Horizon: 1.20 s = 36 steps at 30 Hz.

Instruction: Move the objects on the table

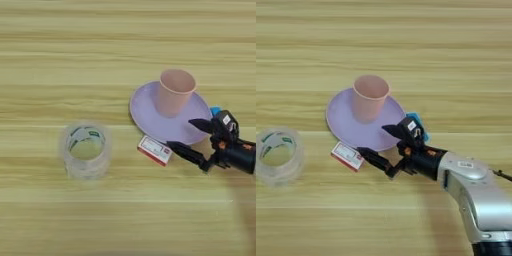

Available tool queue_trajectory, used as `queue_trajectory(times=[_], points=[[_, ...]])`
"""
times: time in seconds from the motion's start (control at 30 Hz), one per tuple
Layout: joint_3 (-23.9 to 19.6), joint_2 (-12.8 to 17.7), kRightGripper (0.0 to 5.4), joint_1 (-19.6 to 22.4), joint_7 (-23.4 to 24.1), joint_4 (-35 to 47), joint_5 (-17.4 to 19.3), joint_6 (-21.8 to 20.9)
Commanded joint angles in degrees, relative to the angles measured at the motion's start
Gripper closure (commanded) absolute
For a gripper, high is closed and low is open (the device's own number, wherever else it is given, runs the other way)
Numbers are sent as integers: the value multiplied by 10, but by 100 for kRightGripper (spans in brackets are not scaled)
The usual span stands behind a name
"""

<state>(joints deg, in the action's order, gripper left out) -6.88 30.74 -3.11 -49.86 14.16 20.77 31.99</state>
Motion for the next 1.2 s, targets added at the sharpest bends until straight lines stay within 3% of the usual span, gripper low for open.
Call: queue_trajectory(times=[0.03,0.13,0.27,0.6,0.8,1.2], points=[[-37,25,7,28,7,65,50,34],[-35,21,7,41,8,106,91,75],[-14,16,7,72,23,141,109,110],[97,2,7,128,39,169,93,130],[176,-24,7,153,25,143,75,109],[225,-107,7,240,40,111,99,168]])
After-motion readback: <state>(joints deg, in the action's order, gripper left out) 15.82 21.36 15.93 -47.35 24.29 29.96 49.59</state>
